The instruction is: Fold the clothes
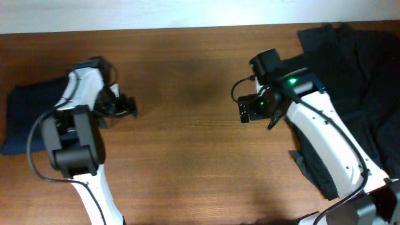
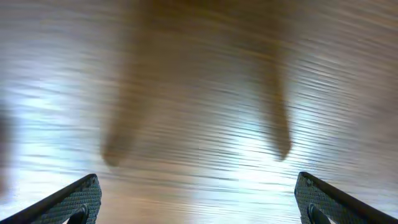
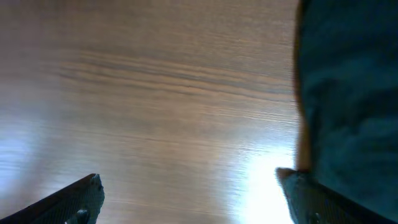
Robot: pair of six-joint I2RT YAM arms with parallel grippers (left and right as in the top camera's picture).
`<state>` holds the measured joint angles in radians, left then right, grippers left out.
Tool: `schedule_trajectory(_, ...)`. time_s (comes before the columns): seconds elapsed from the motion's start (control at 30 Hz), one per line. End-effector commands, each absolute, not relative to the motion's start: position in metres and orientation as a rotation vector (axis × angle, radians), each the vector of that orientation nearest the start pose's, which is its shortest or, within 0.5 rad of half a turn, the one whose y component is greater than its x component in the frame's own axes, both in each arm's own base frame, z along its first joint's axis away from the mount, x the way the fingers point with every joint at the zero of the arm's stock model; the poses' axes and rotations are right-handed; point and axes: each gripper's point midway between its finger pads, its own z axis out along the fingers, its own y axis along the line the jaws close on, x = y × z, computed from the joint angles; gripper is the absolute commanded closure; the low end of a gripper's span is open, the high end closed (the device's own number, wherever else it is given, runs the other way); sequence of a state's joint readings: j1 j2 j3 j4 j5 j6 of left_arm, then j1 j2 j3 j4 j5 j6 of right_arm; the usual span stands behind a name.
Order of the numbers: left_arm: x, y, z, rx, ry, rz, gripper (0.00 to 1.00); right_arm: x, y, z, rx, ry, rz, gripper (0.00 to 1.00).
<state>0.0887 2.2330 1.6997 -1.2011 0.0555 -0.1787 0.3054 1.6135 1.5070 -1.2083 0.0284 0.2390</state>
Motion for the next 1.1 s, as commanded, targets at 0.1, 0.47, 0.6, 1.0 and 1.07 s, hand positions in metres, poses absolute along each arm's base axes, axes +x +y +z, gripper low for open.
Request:
schedule_trajectory(0.1, 0.357, -0.088, 0.019, 0.161, 3.356, -0.033, 0.01, 0.323, 0.053, 0.164, 0.219, 2.983, 0.293, 0.01)
schedule_trajectory(0.47, 0.282, -0.087, 0.129, 0.21, 3.322, -0.086, 0.05, 0.217, 0.046, 0.11, 0.229, 3.148, 0.33, 0.01)
schedule_trajectory(0.6, 0.272, -0.083, 0.162, 0.165, 2.987, -0.16, 0.01, 0.209, 0.045, 0.147, 0.158, 2.823, 0.348, 0.01)
schedule_trajectory(1.0, 0.226, -0.037, 0.233, 0.026, 2.151, -0.117, 0.01, 0.178, 0.027, 0.231, 0.109, 2.272, 0.248, 0.01)
schedule_trajectory(1.07, 0.225, -0.037, 0.231, 0.027, 2.161, -0.115, 0.01, 0.178, 0.027, 0.231, 0.109, 2.272, 0.248, 0.01)
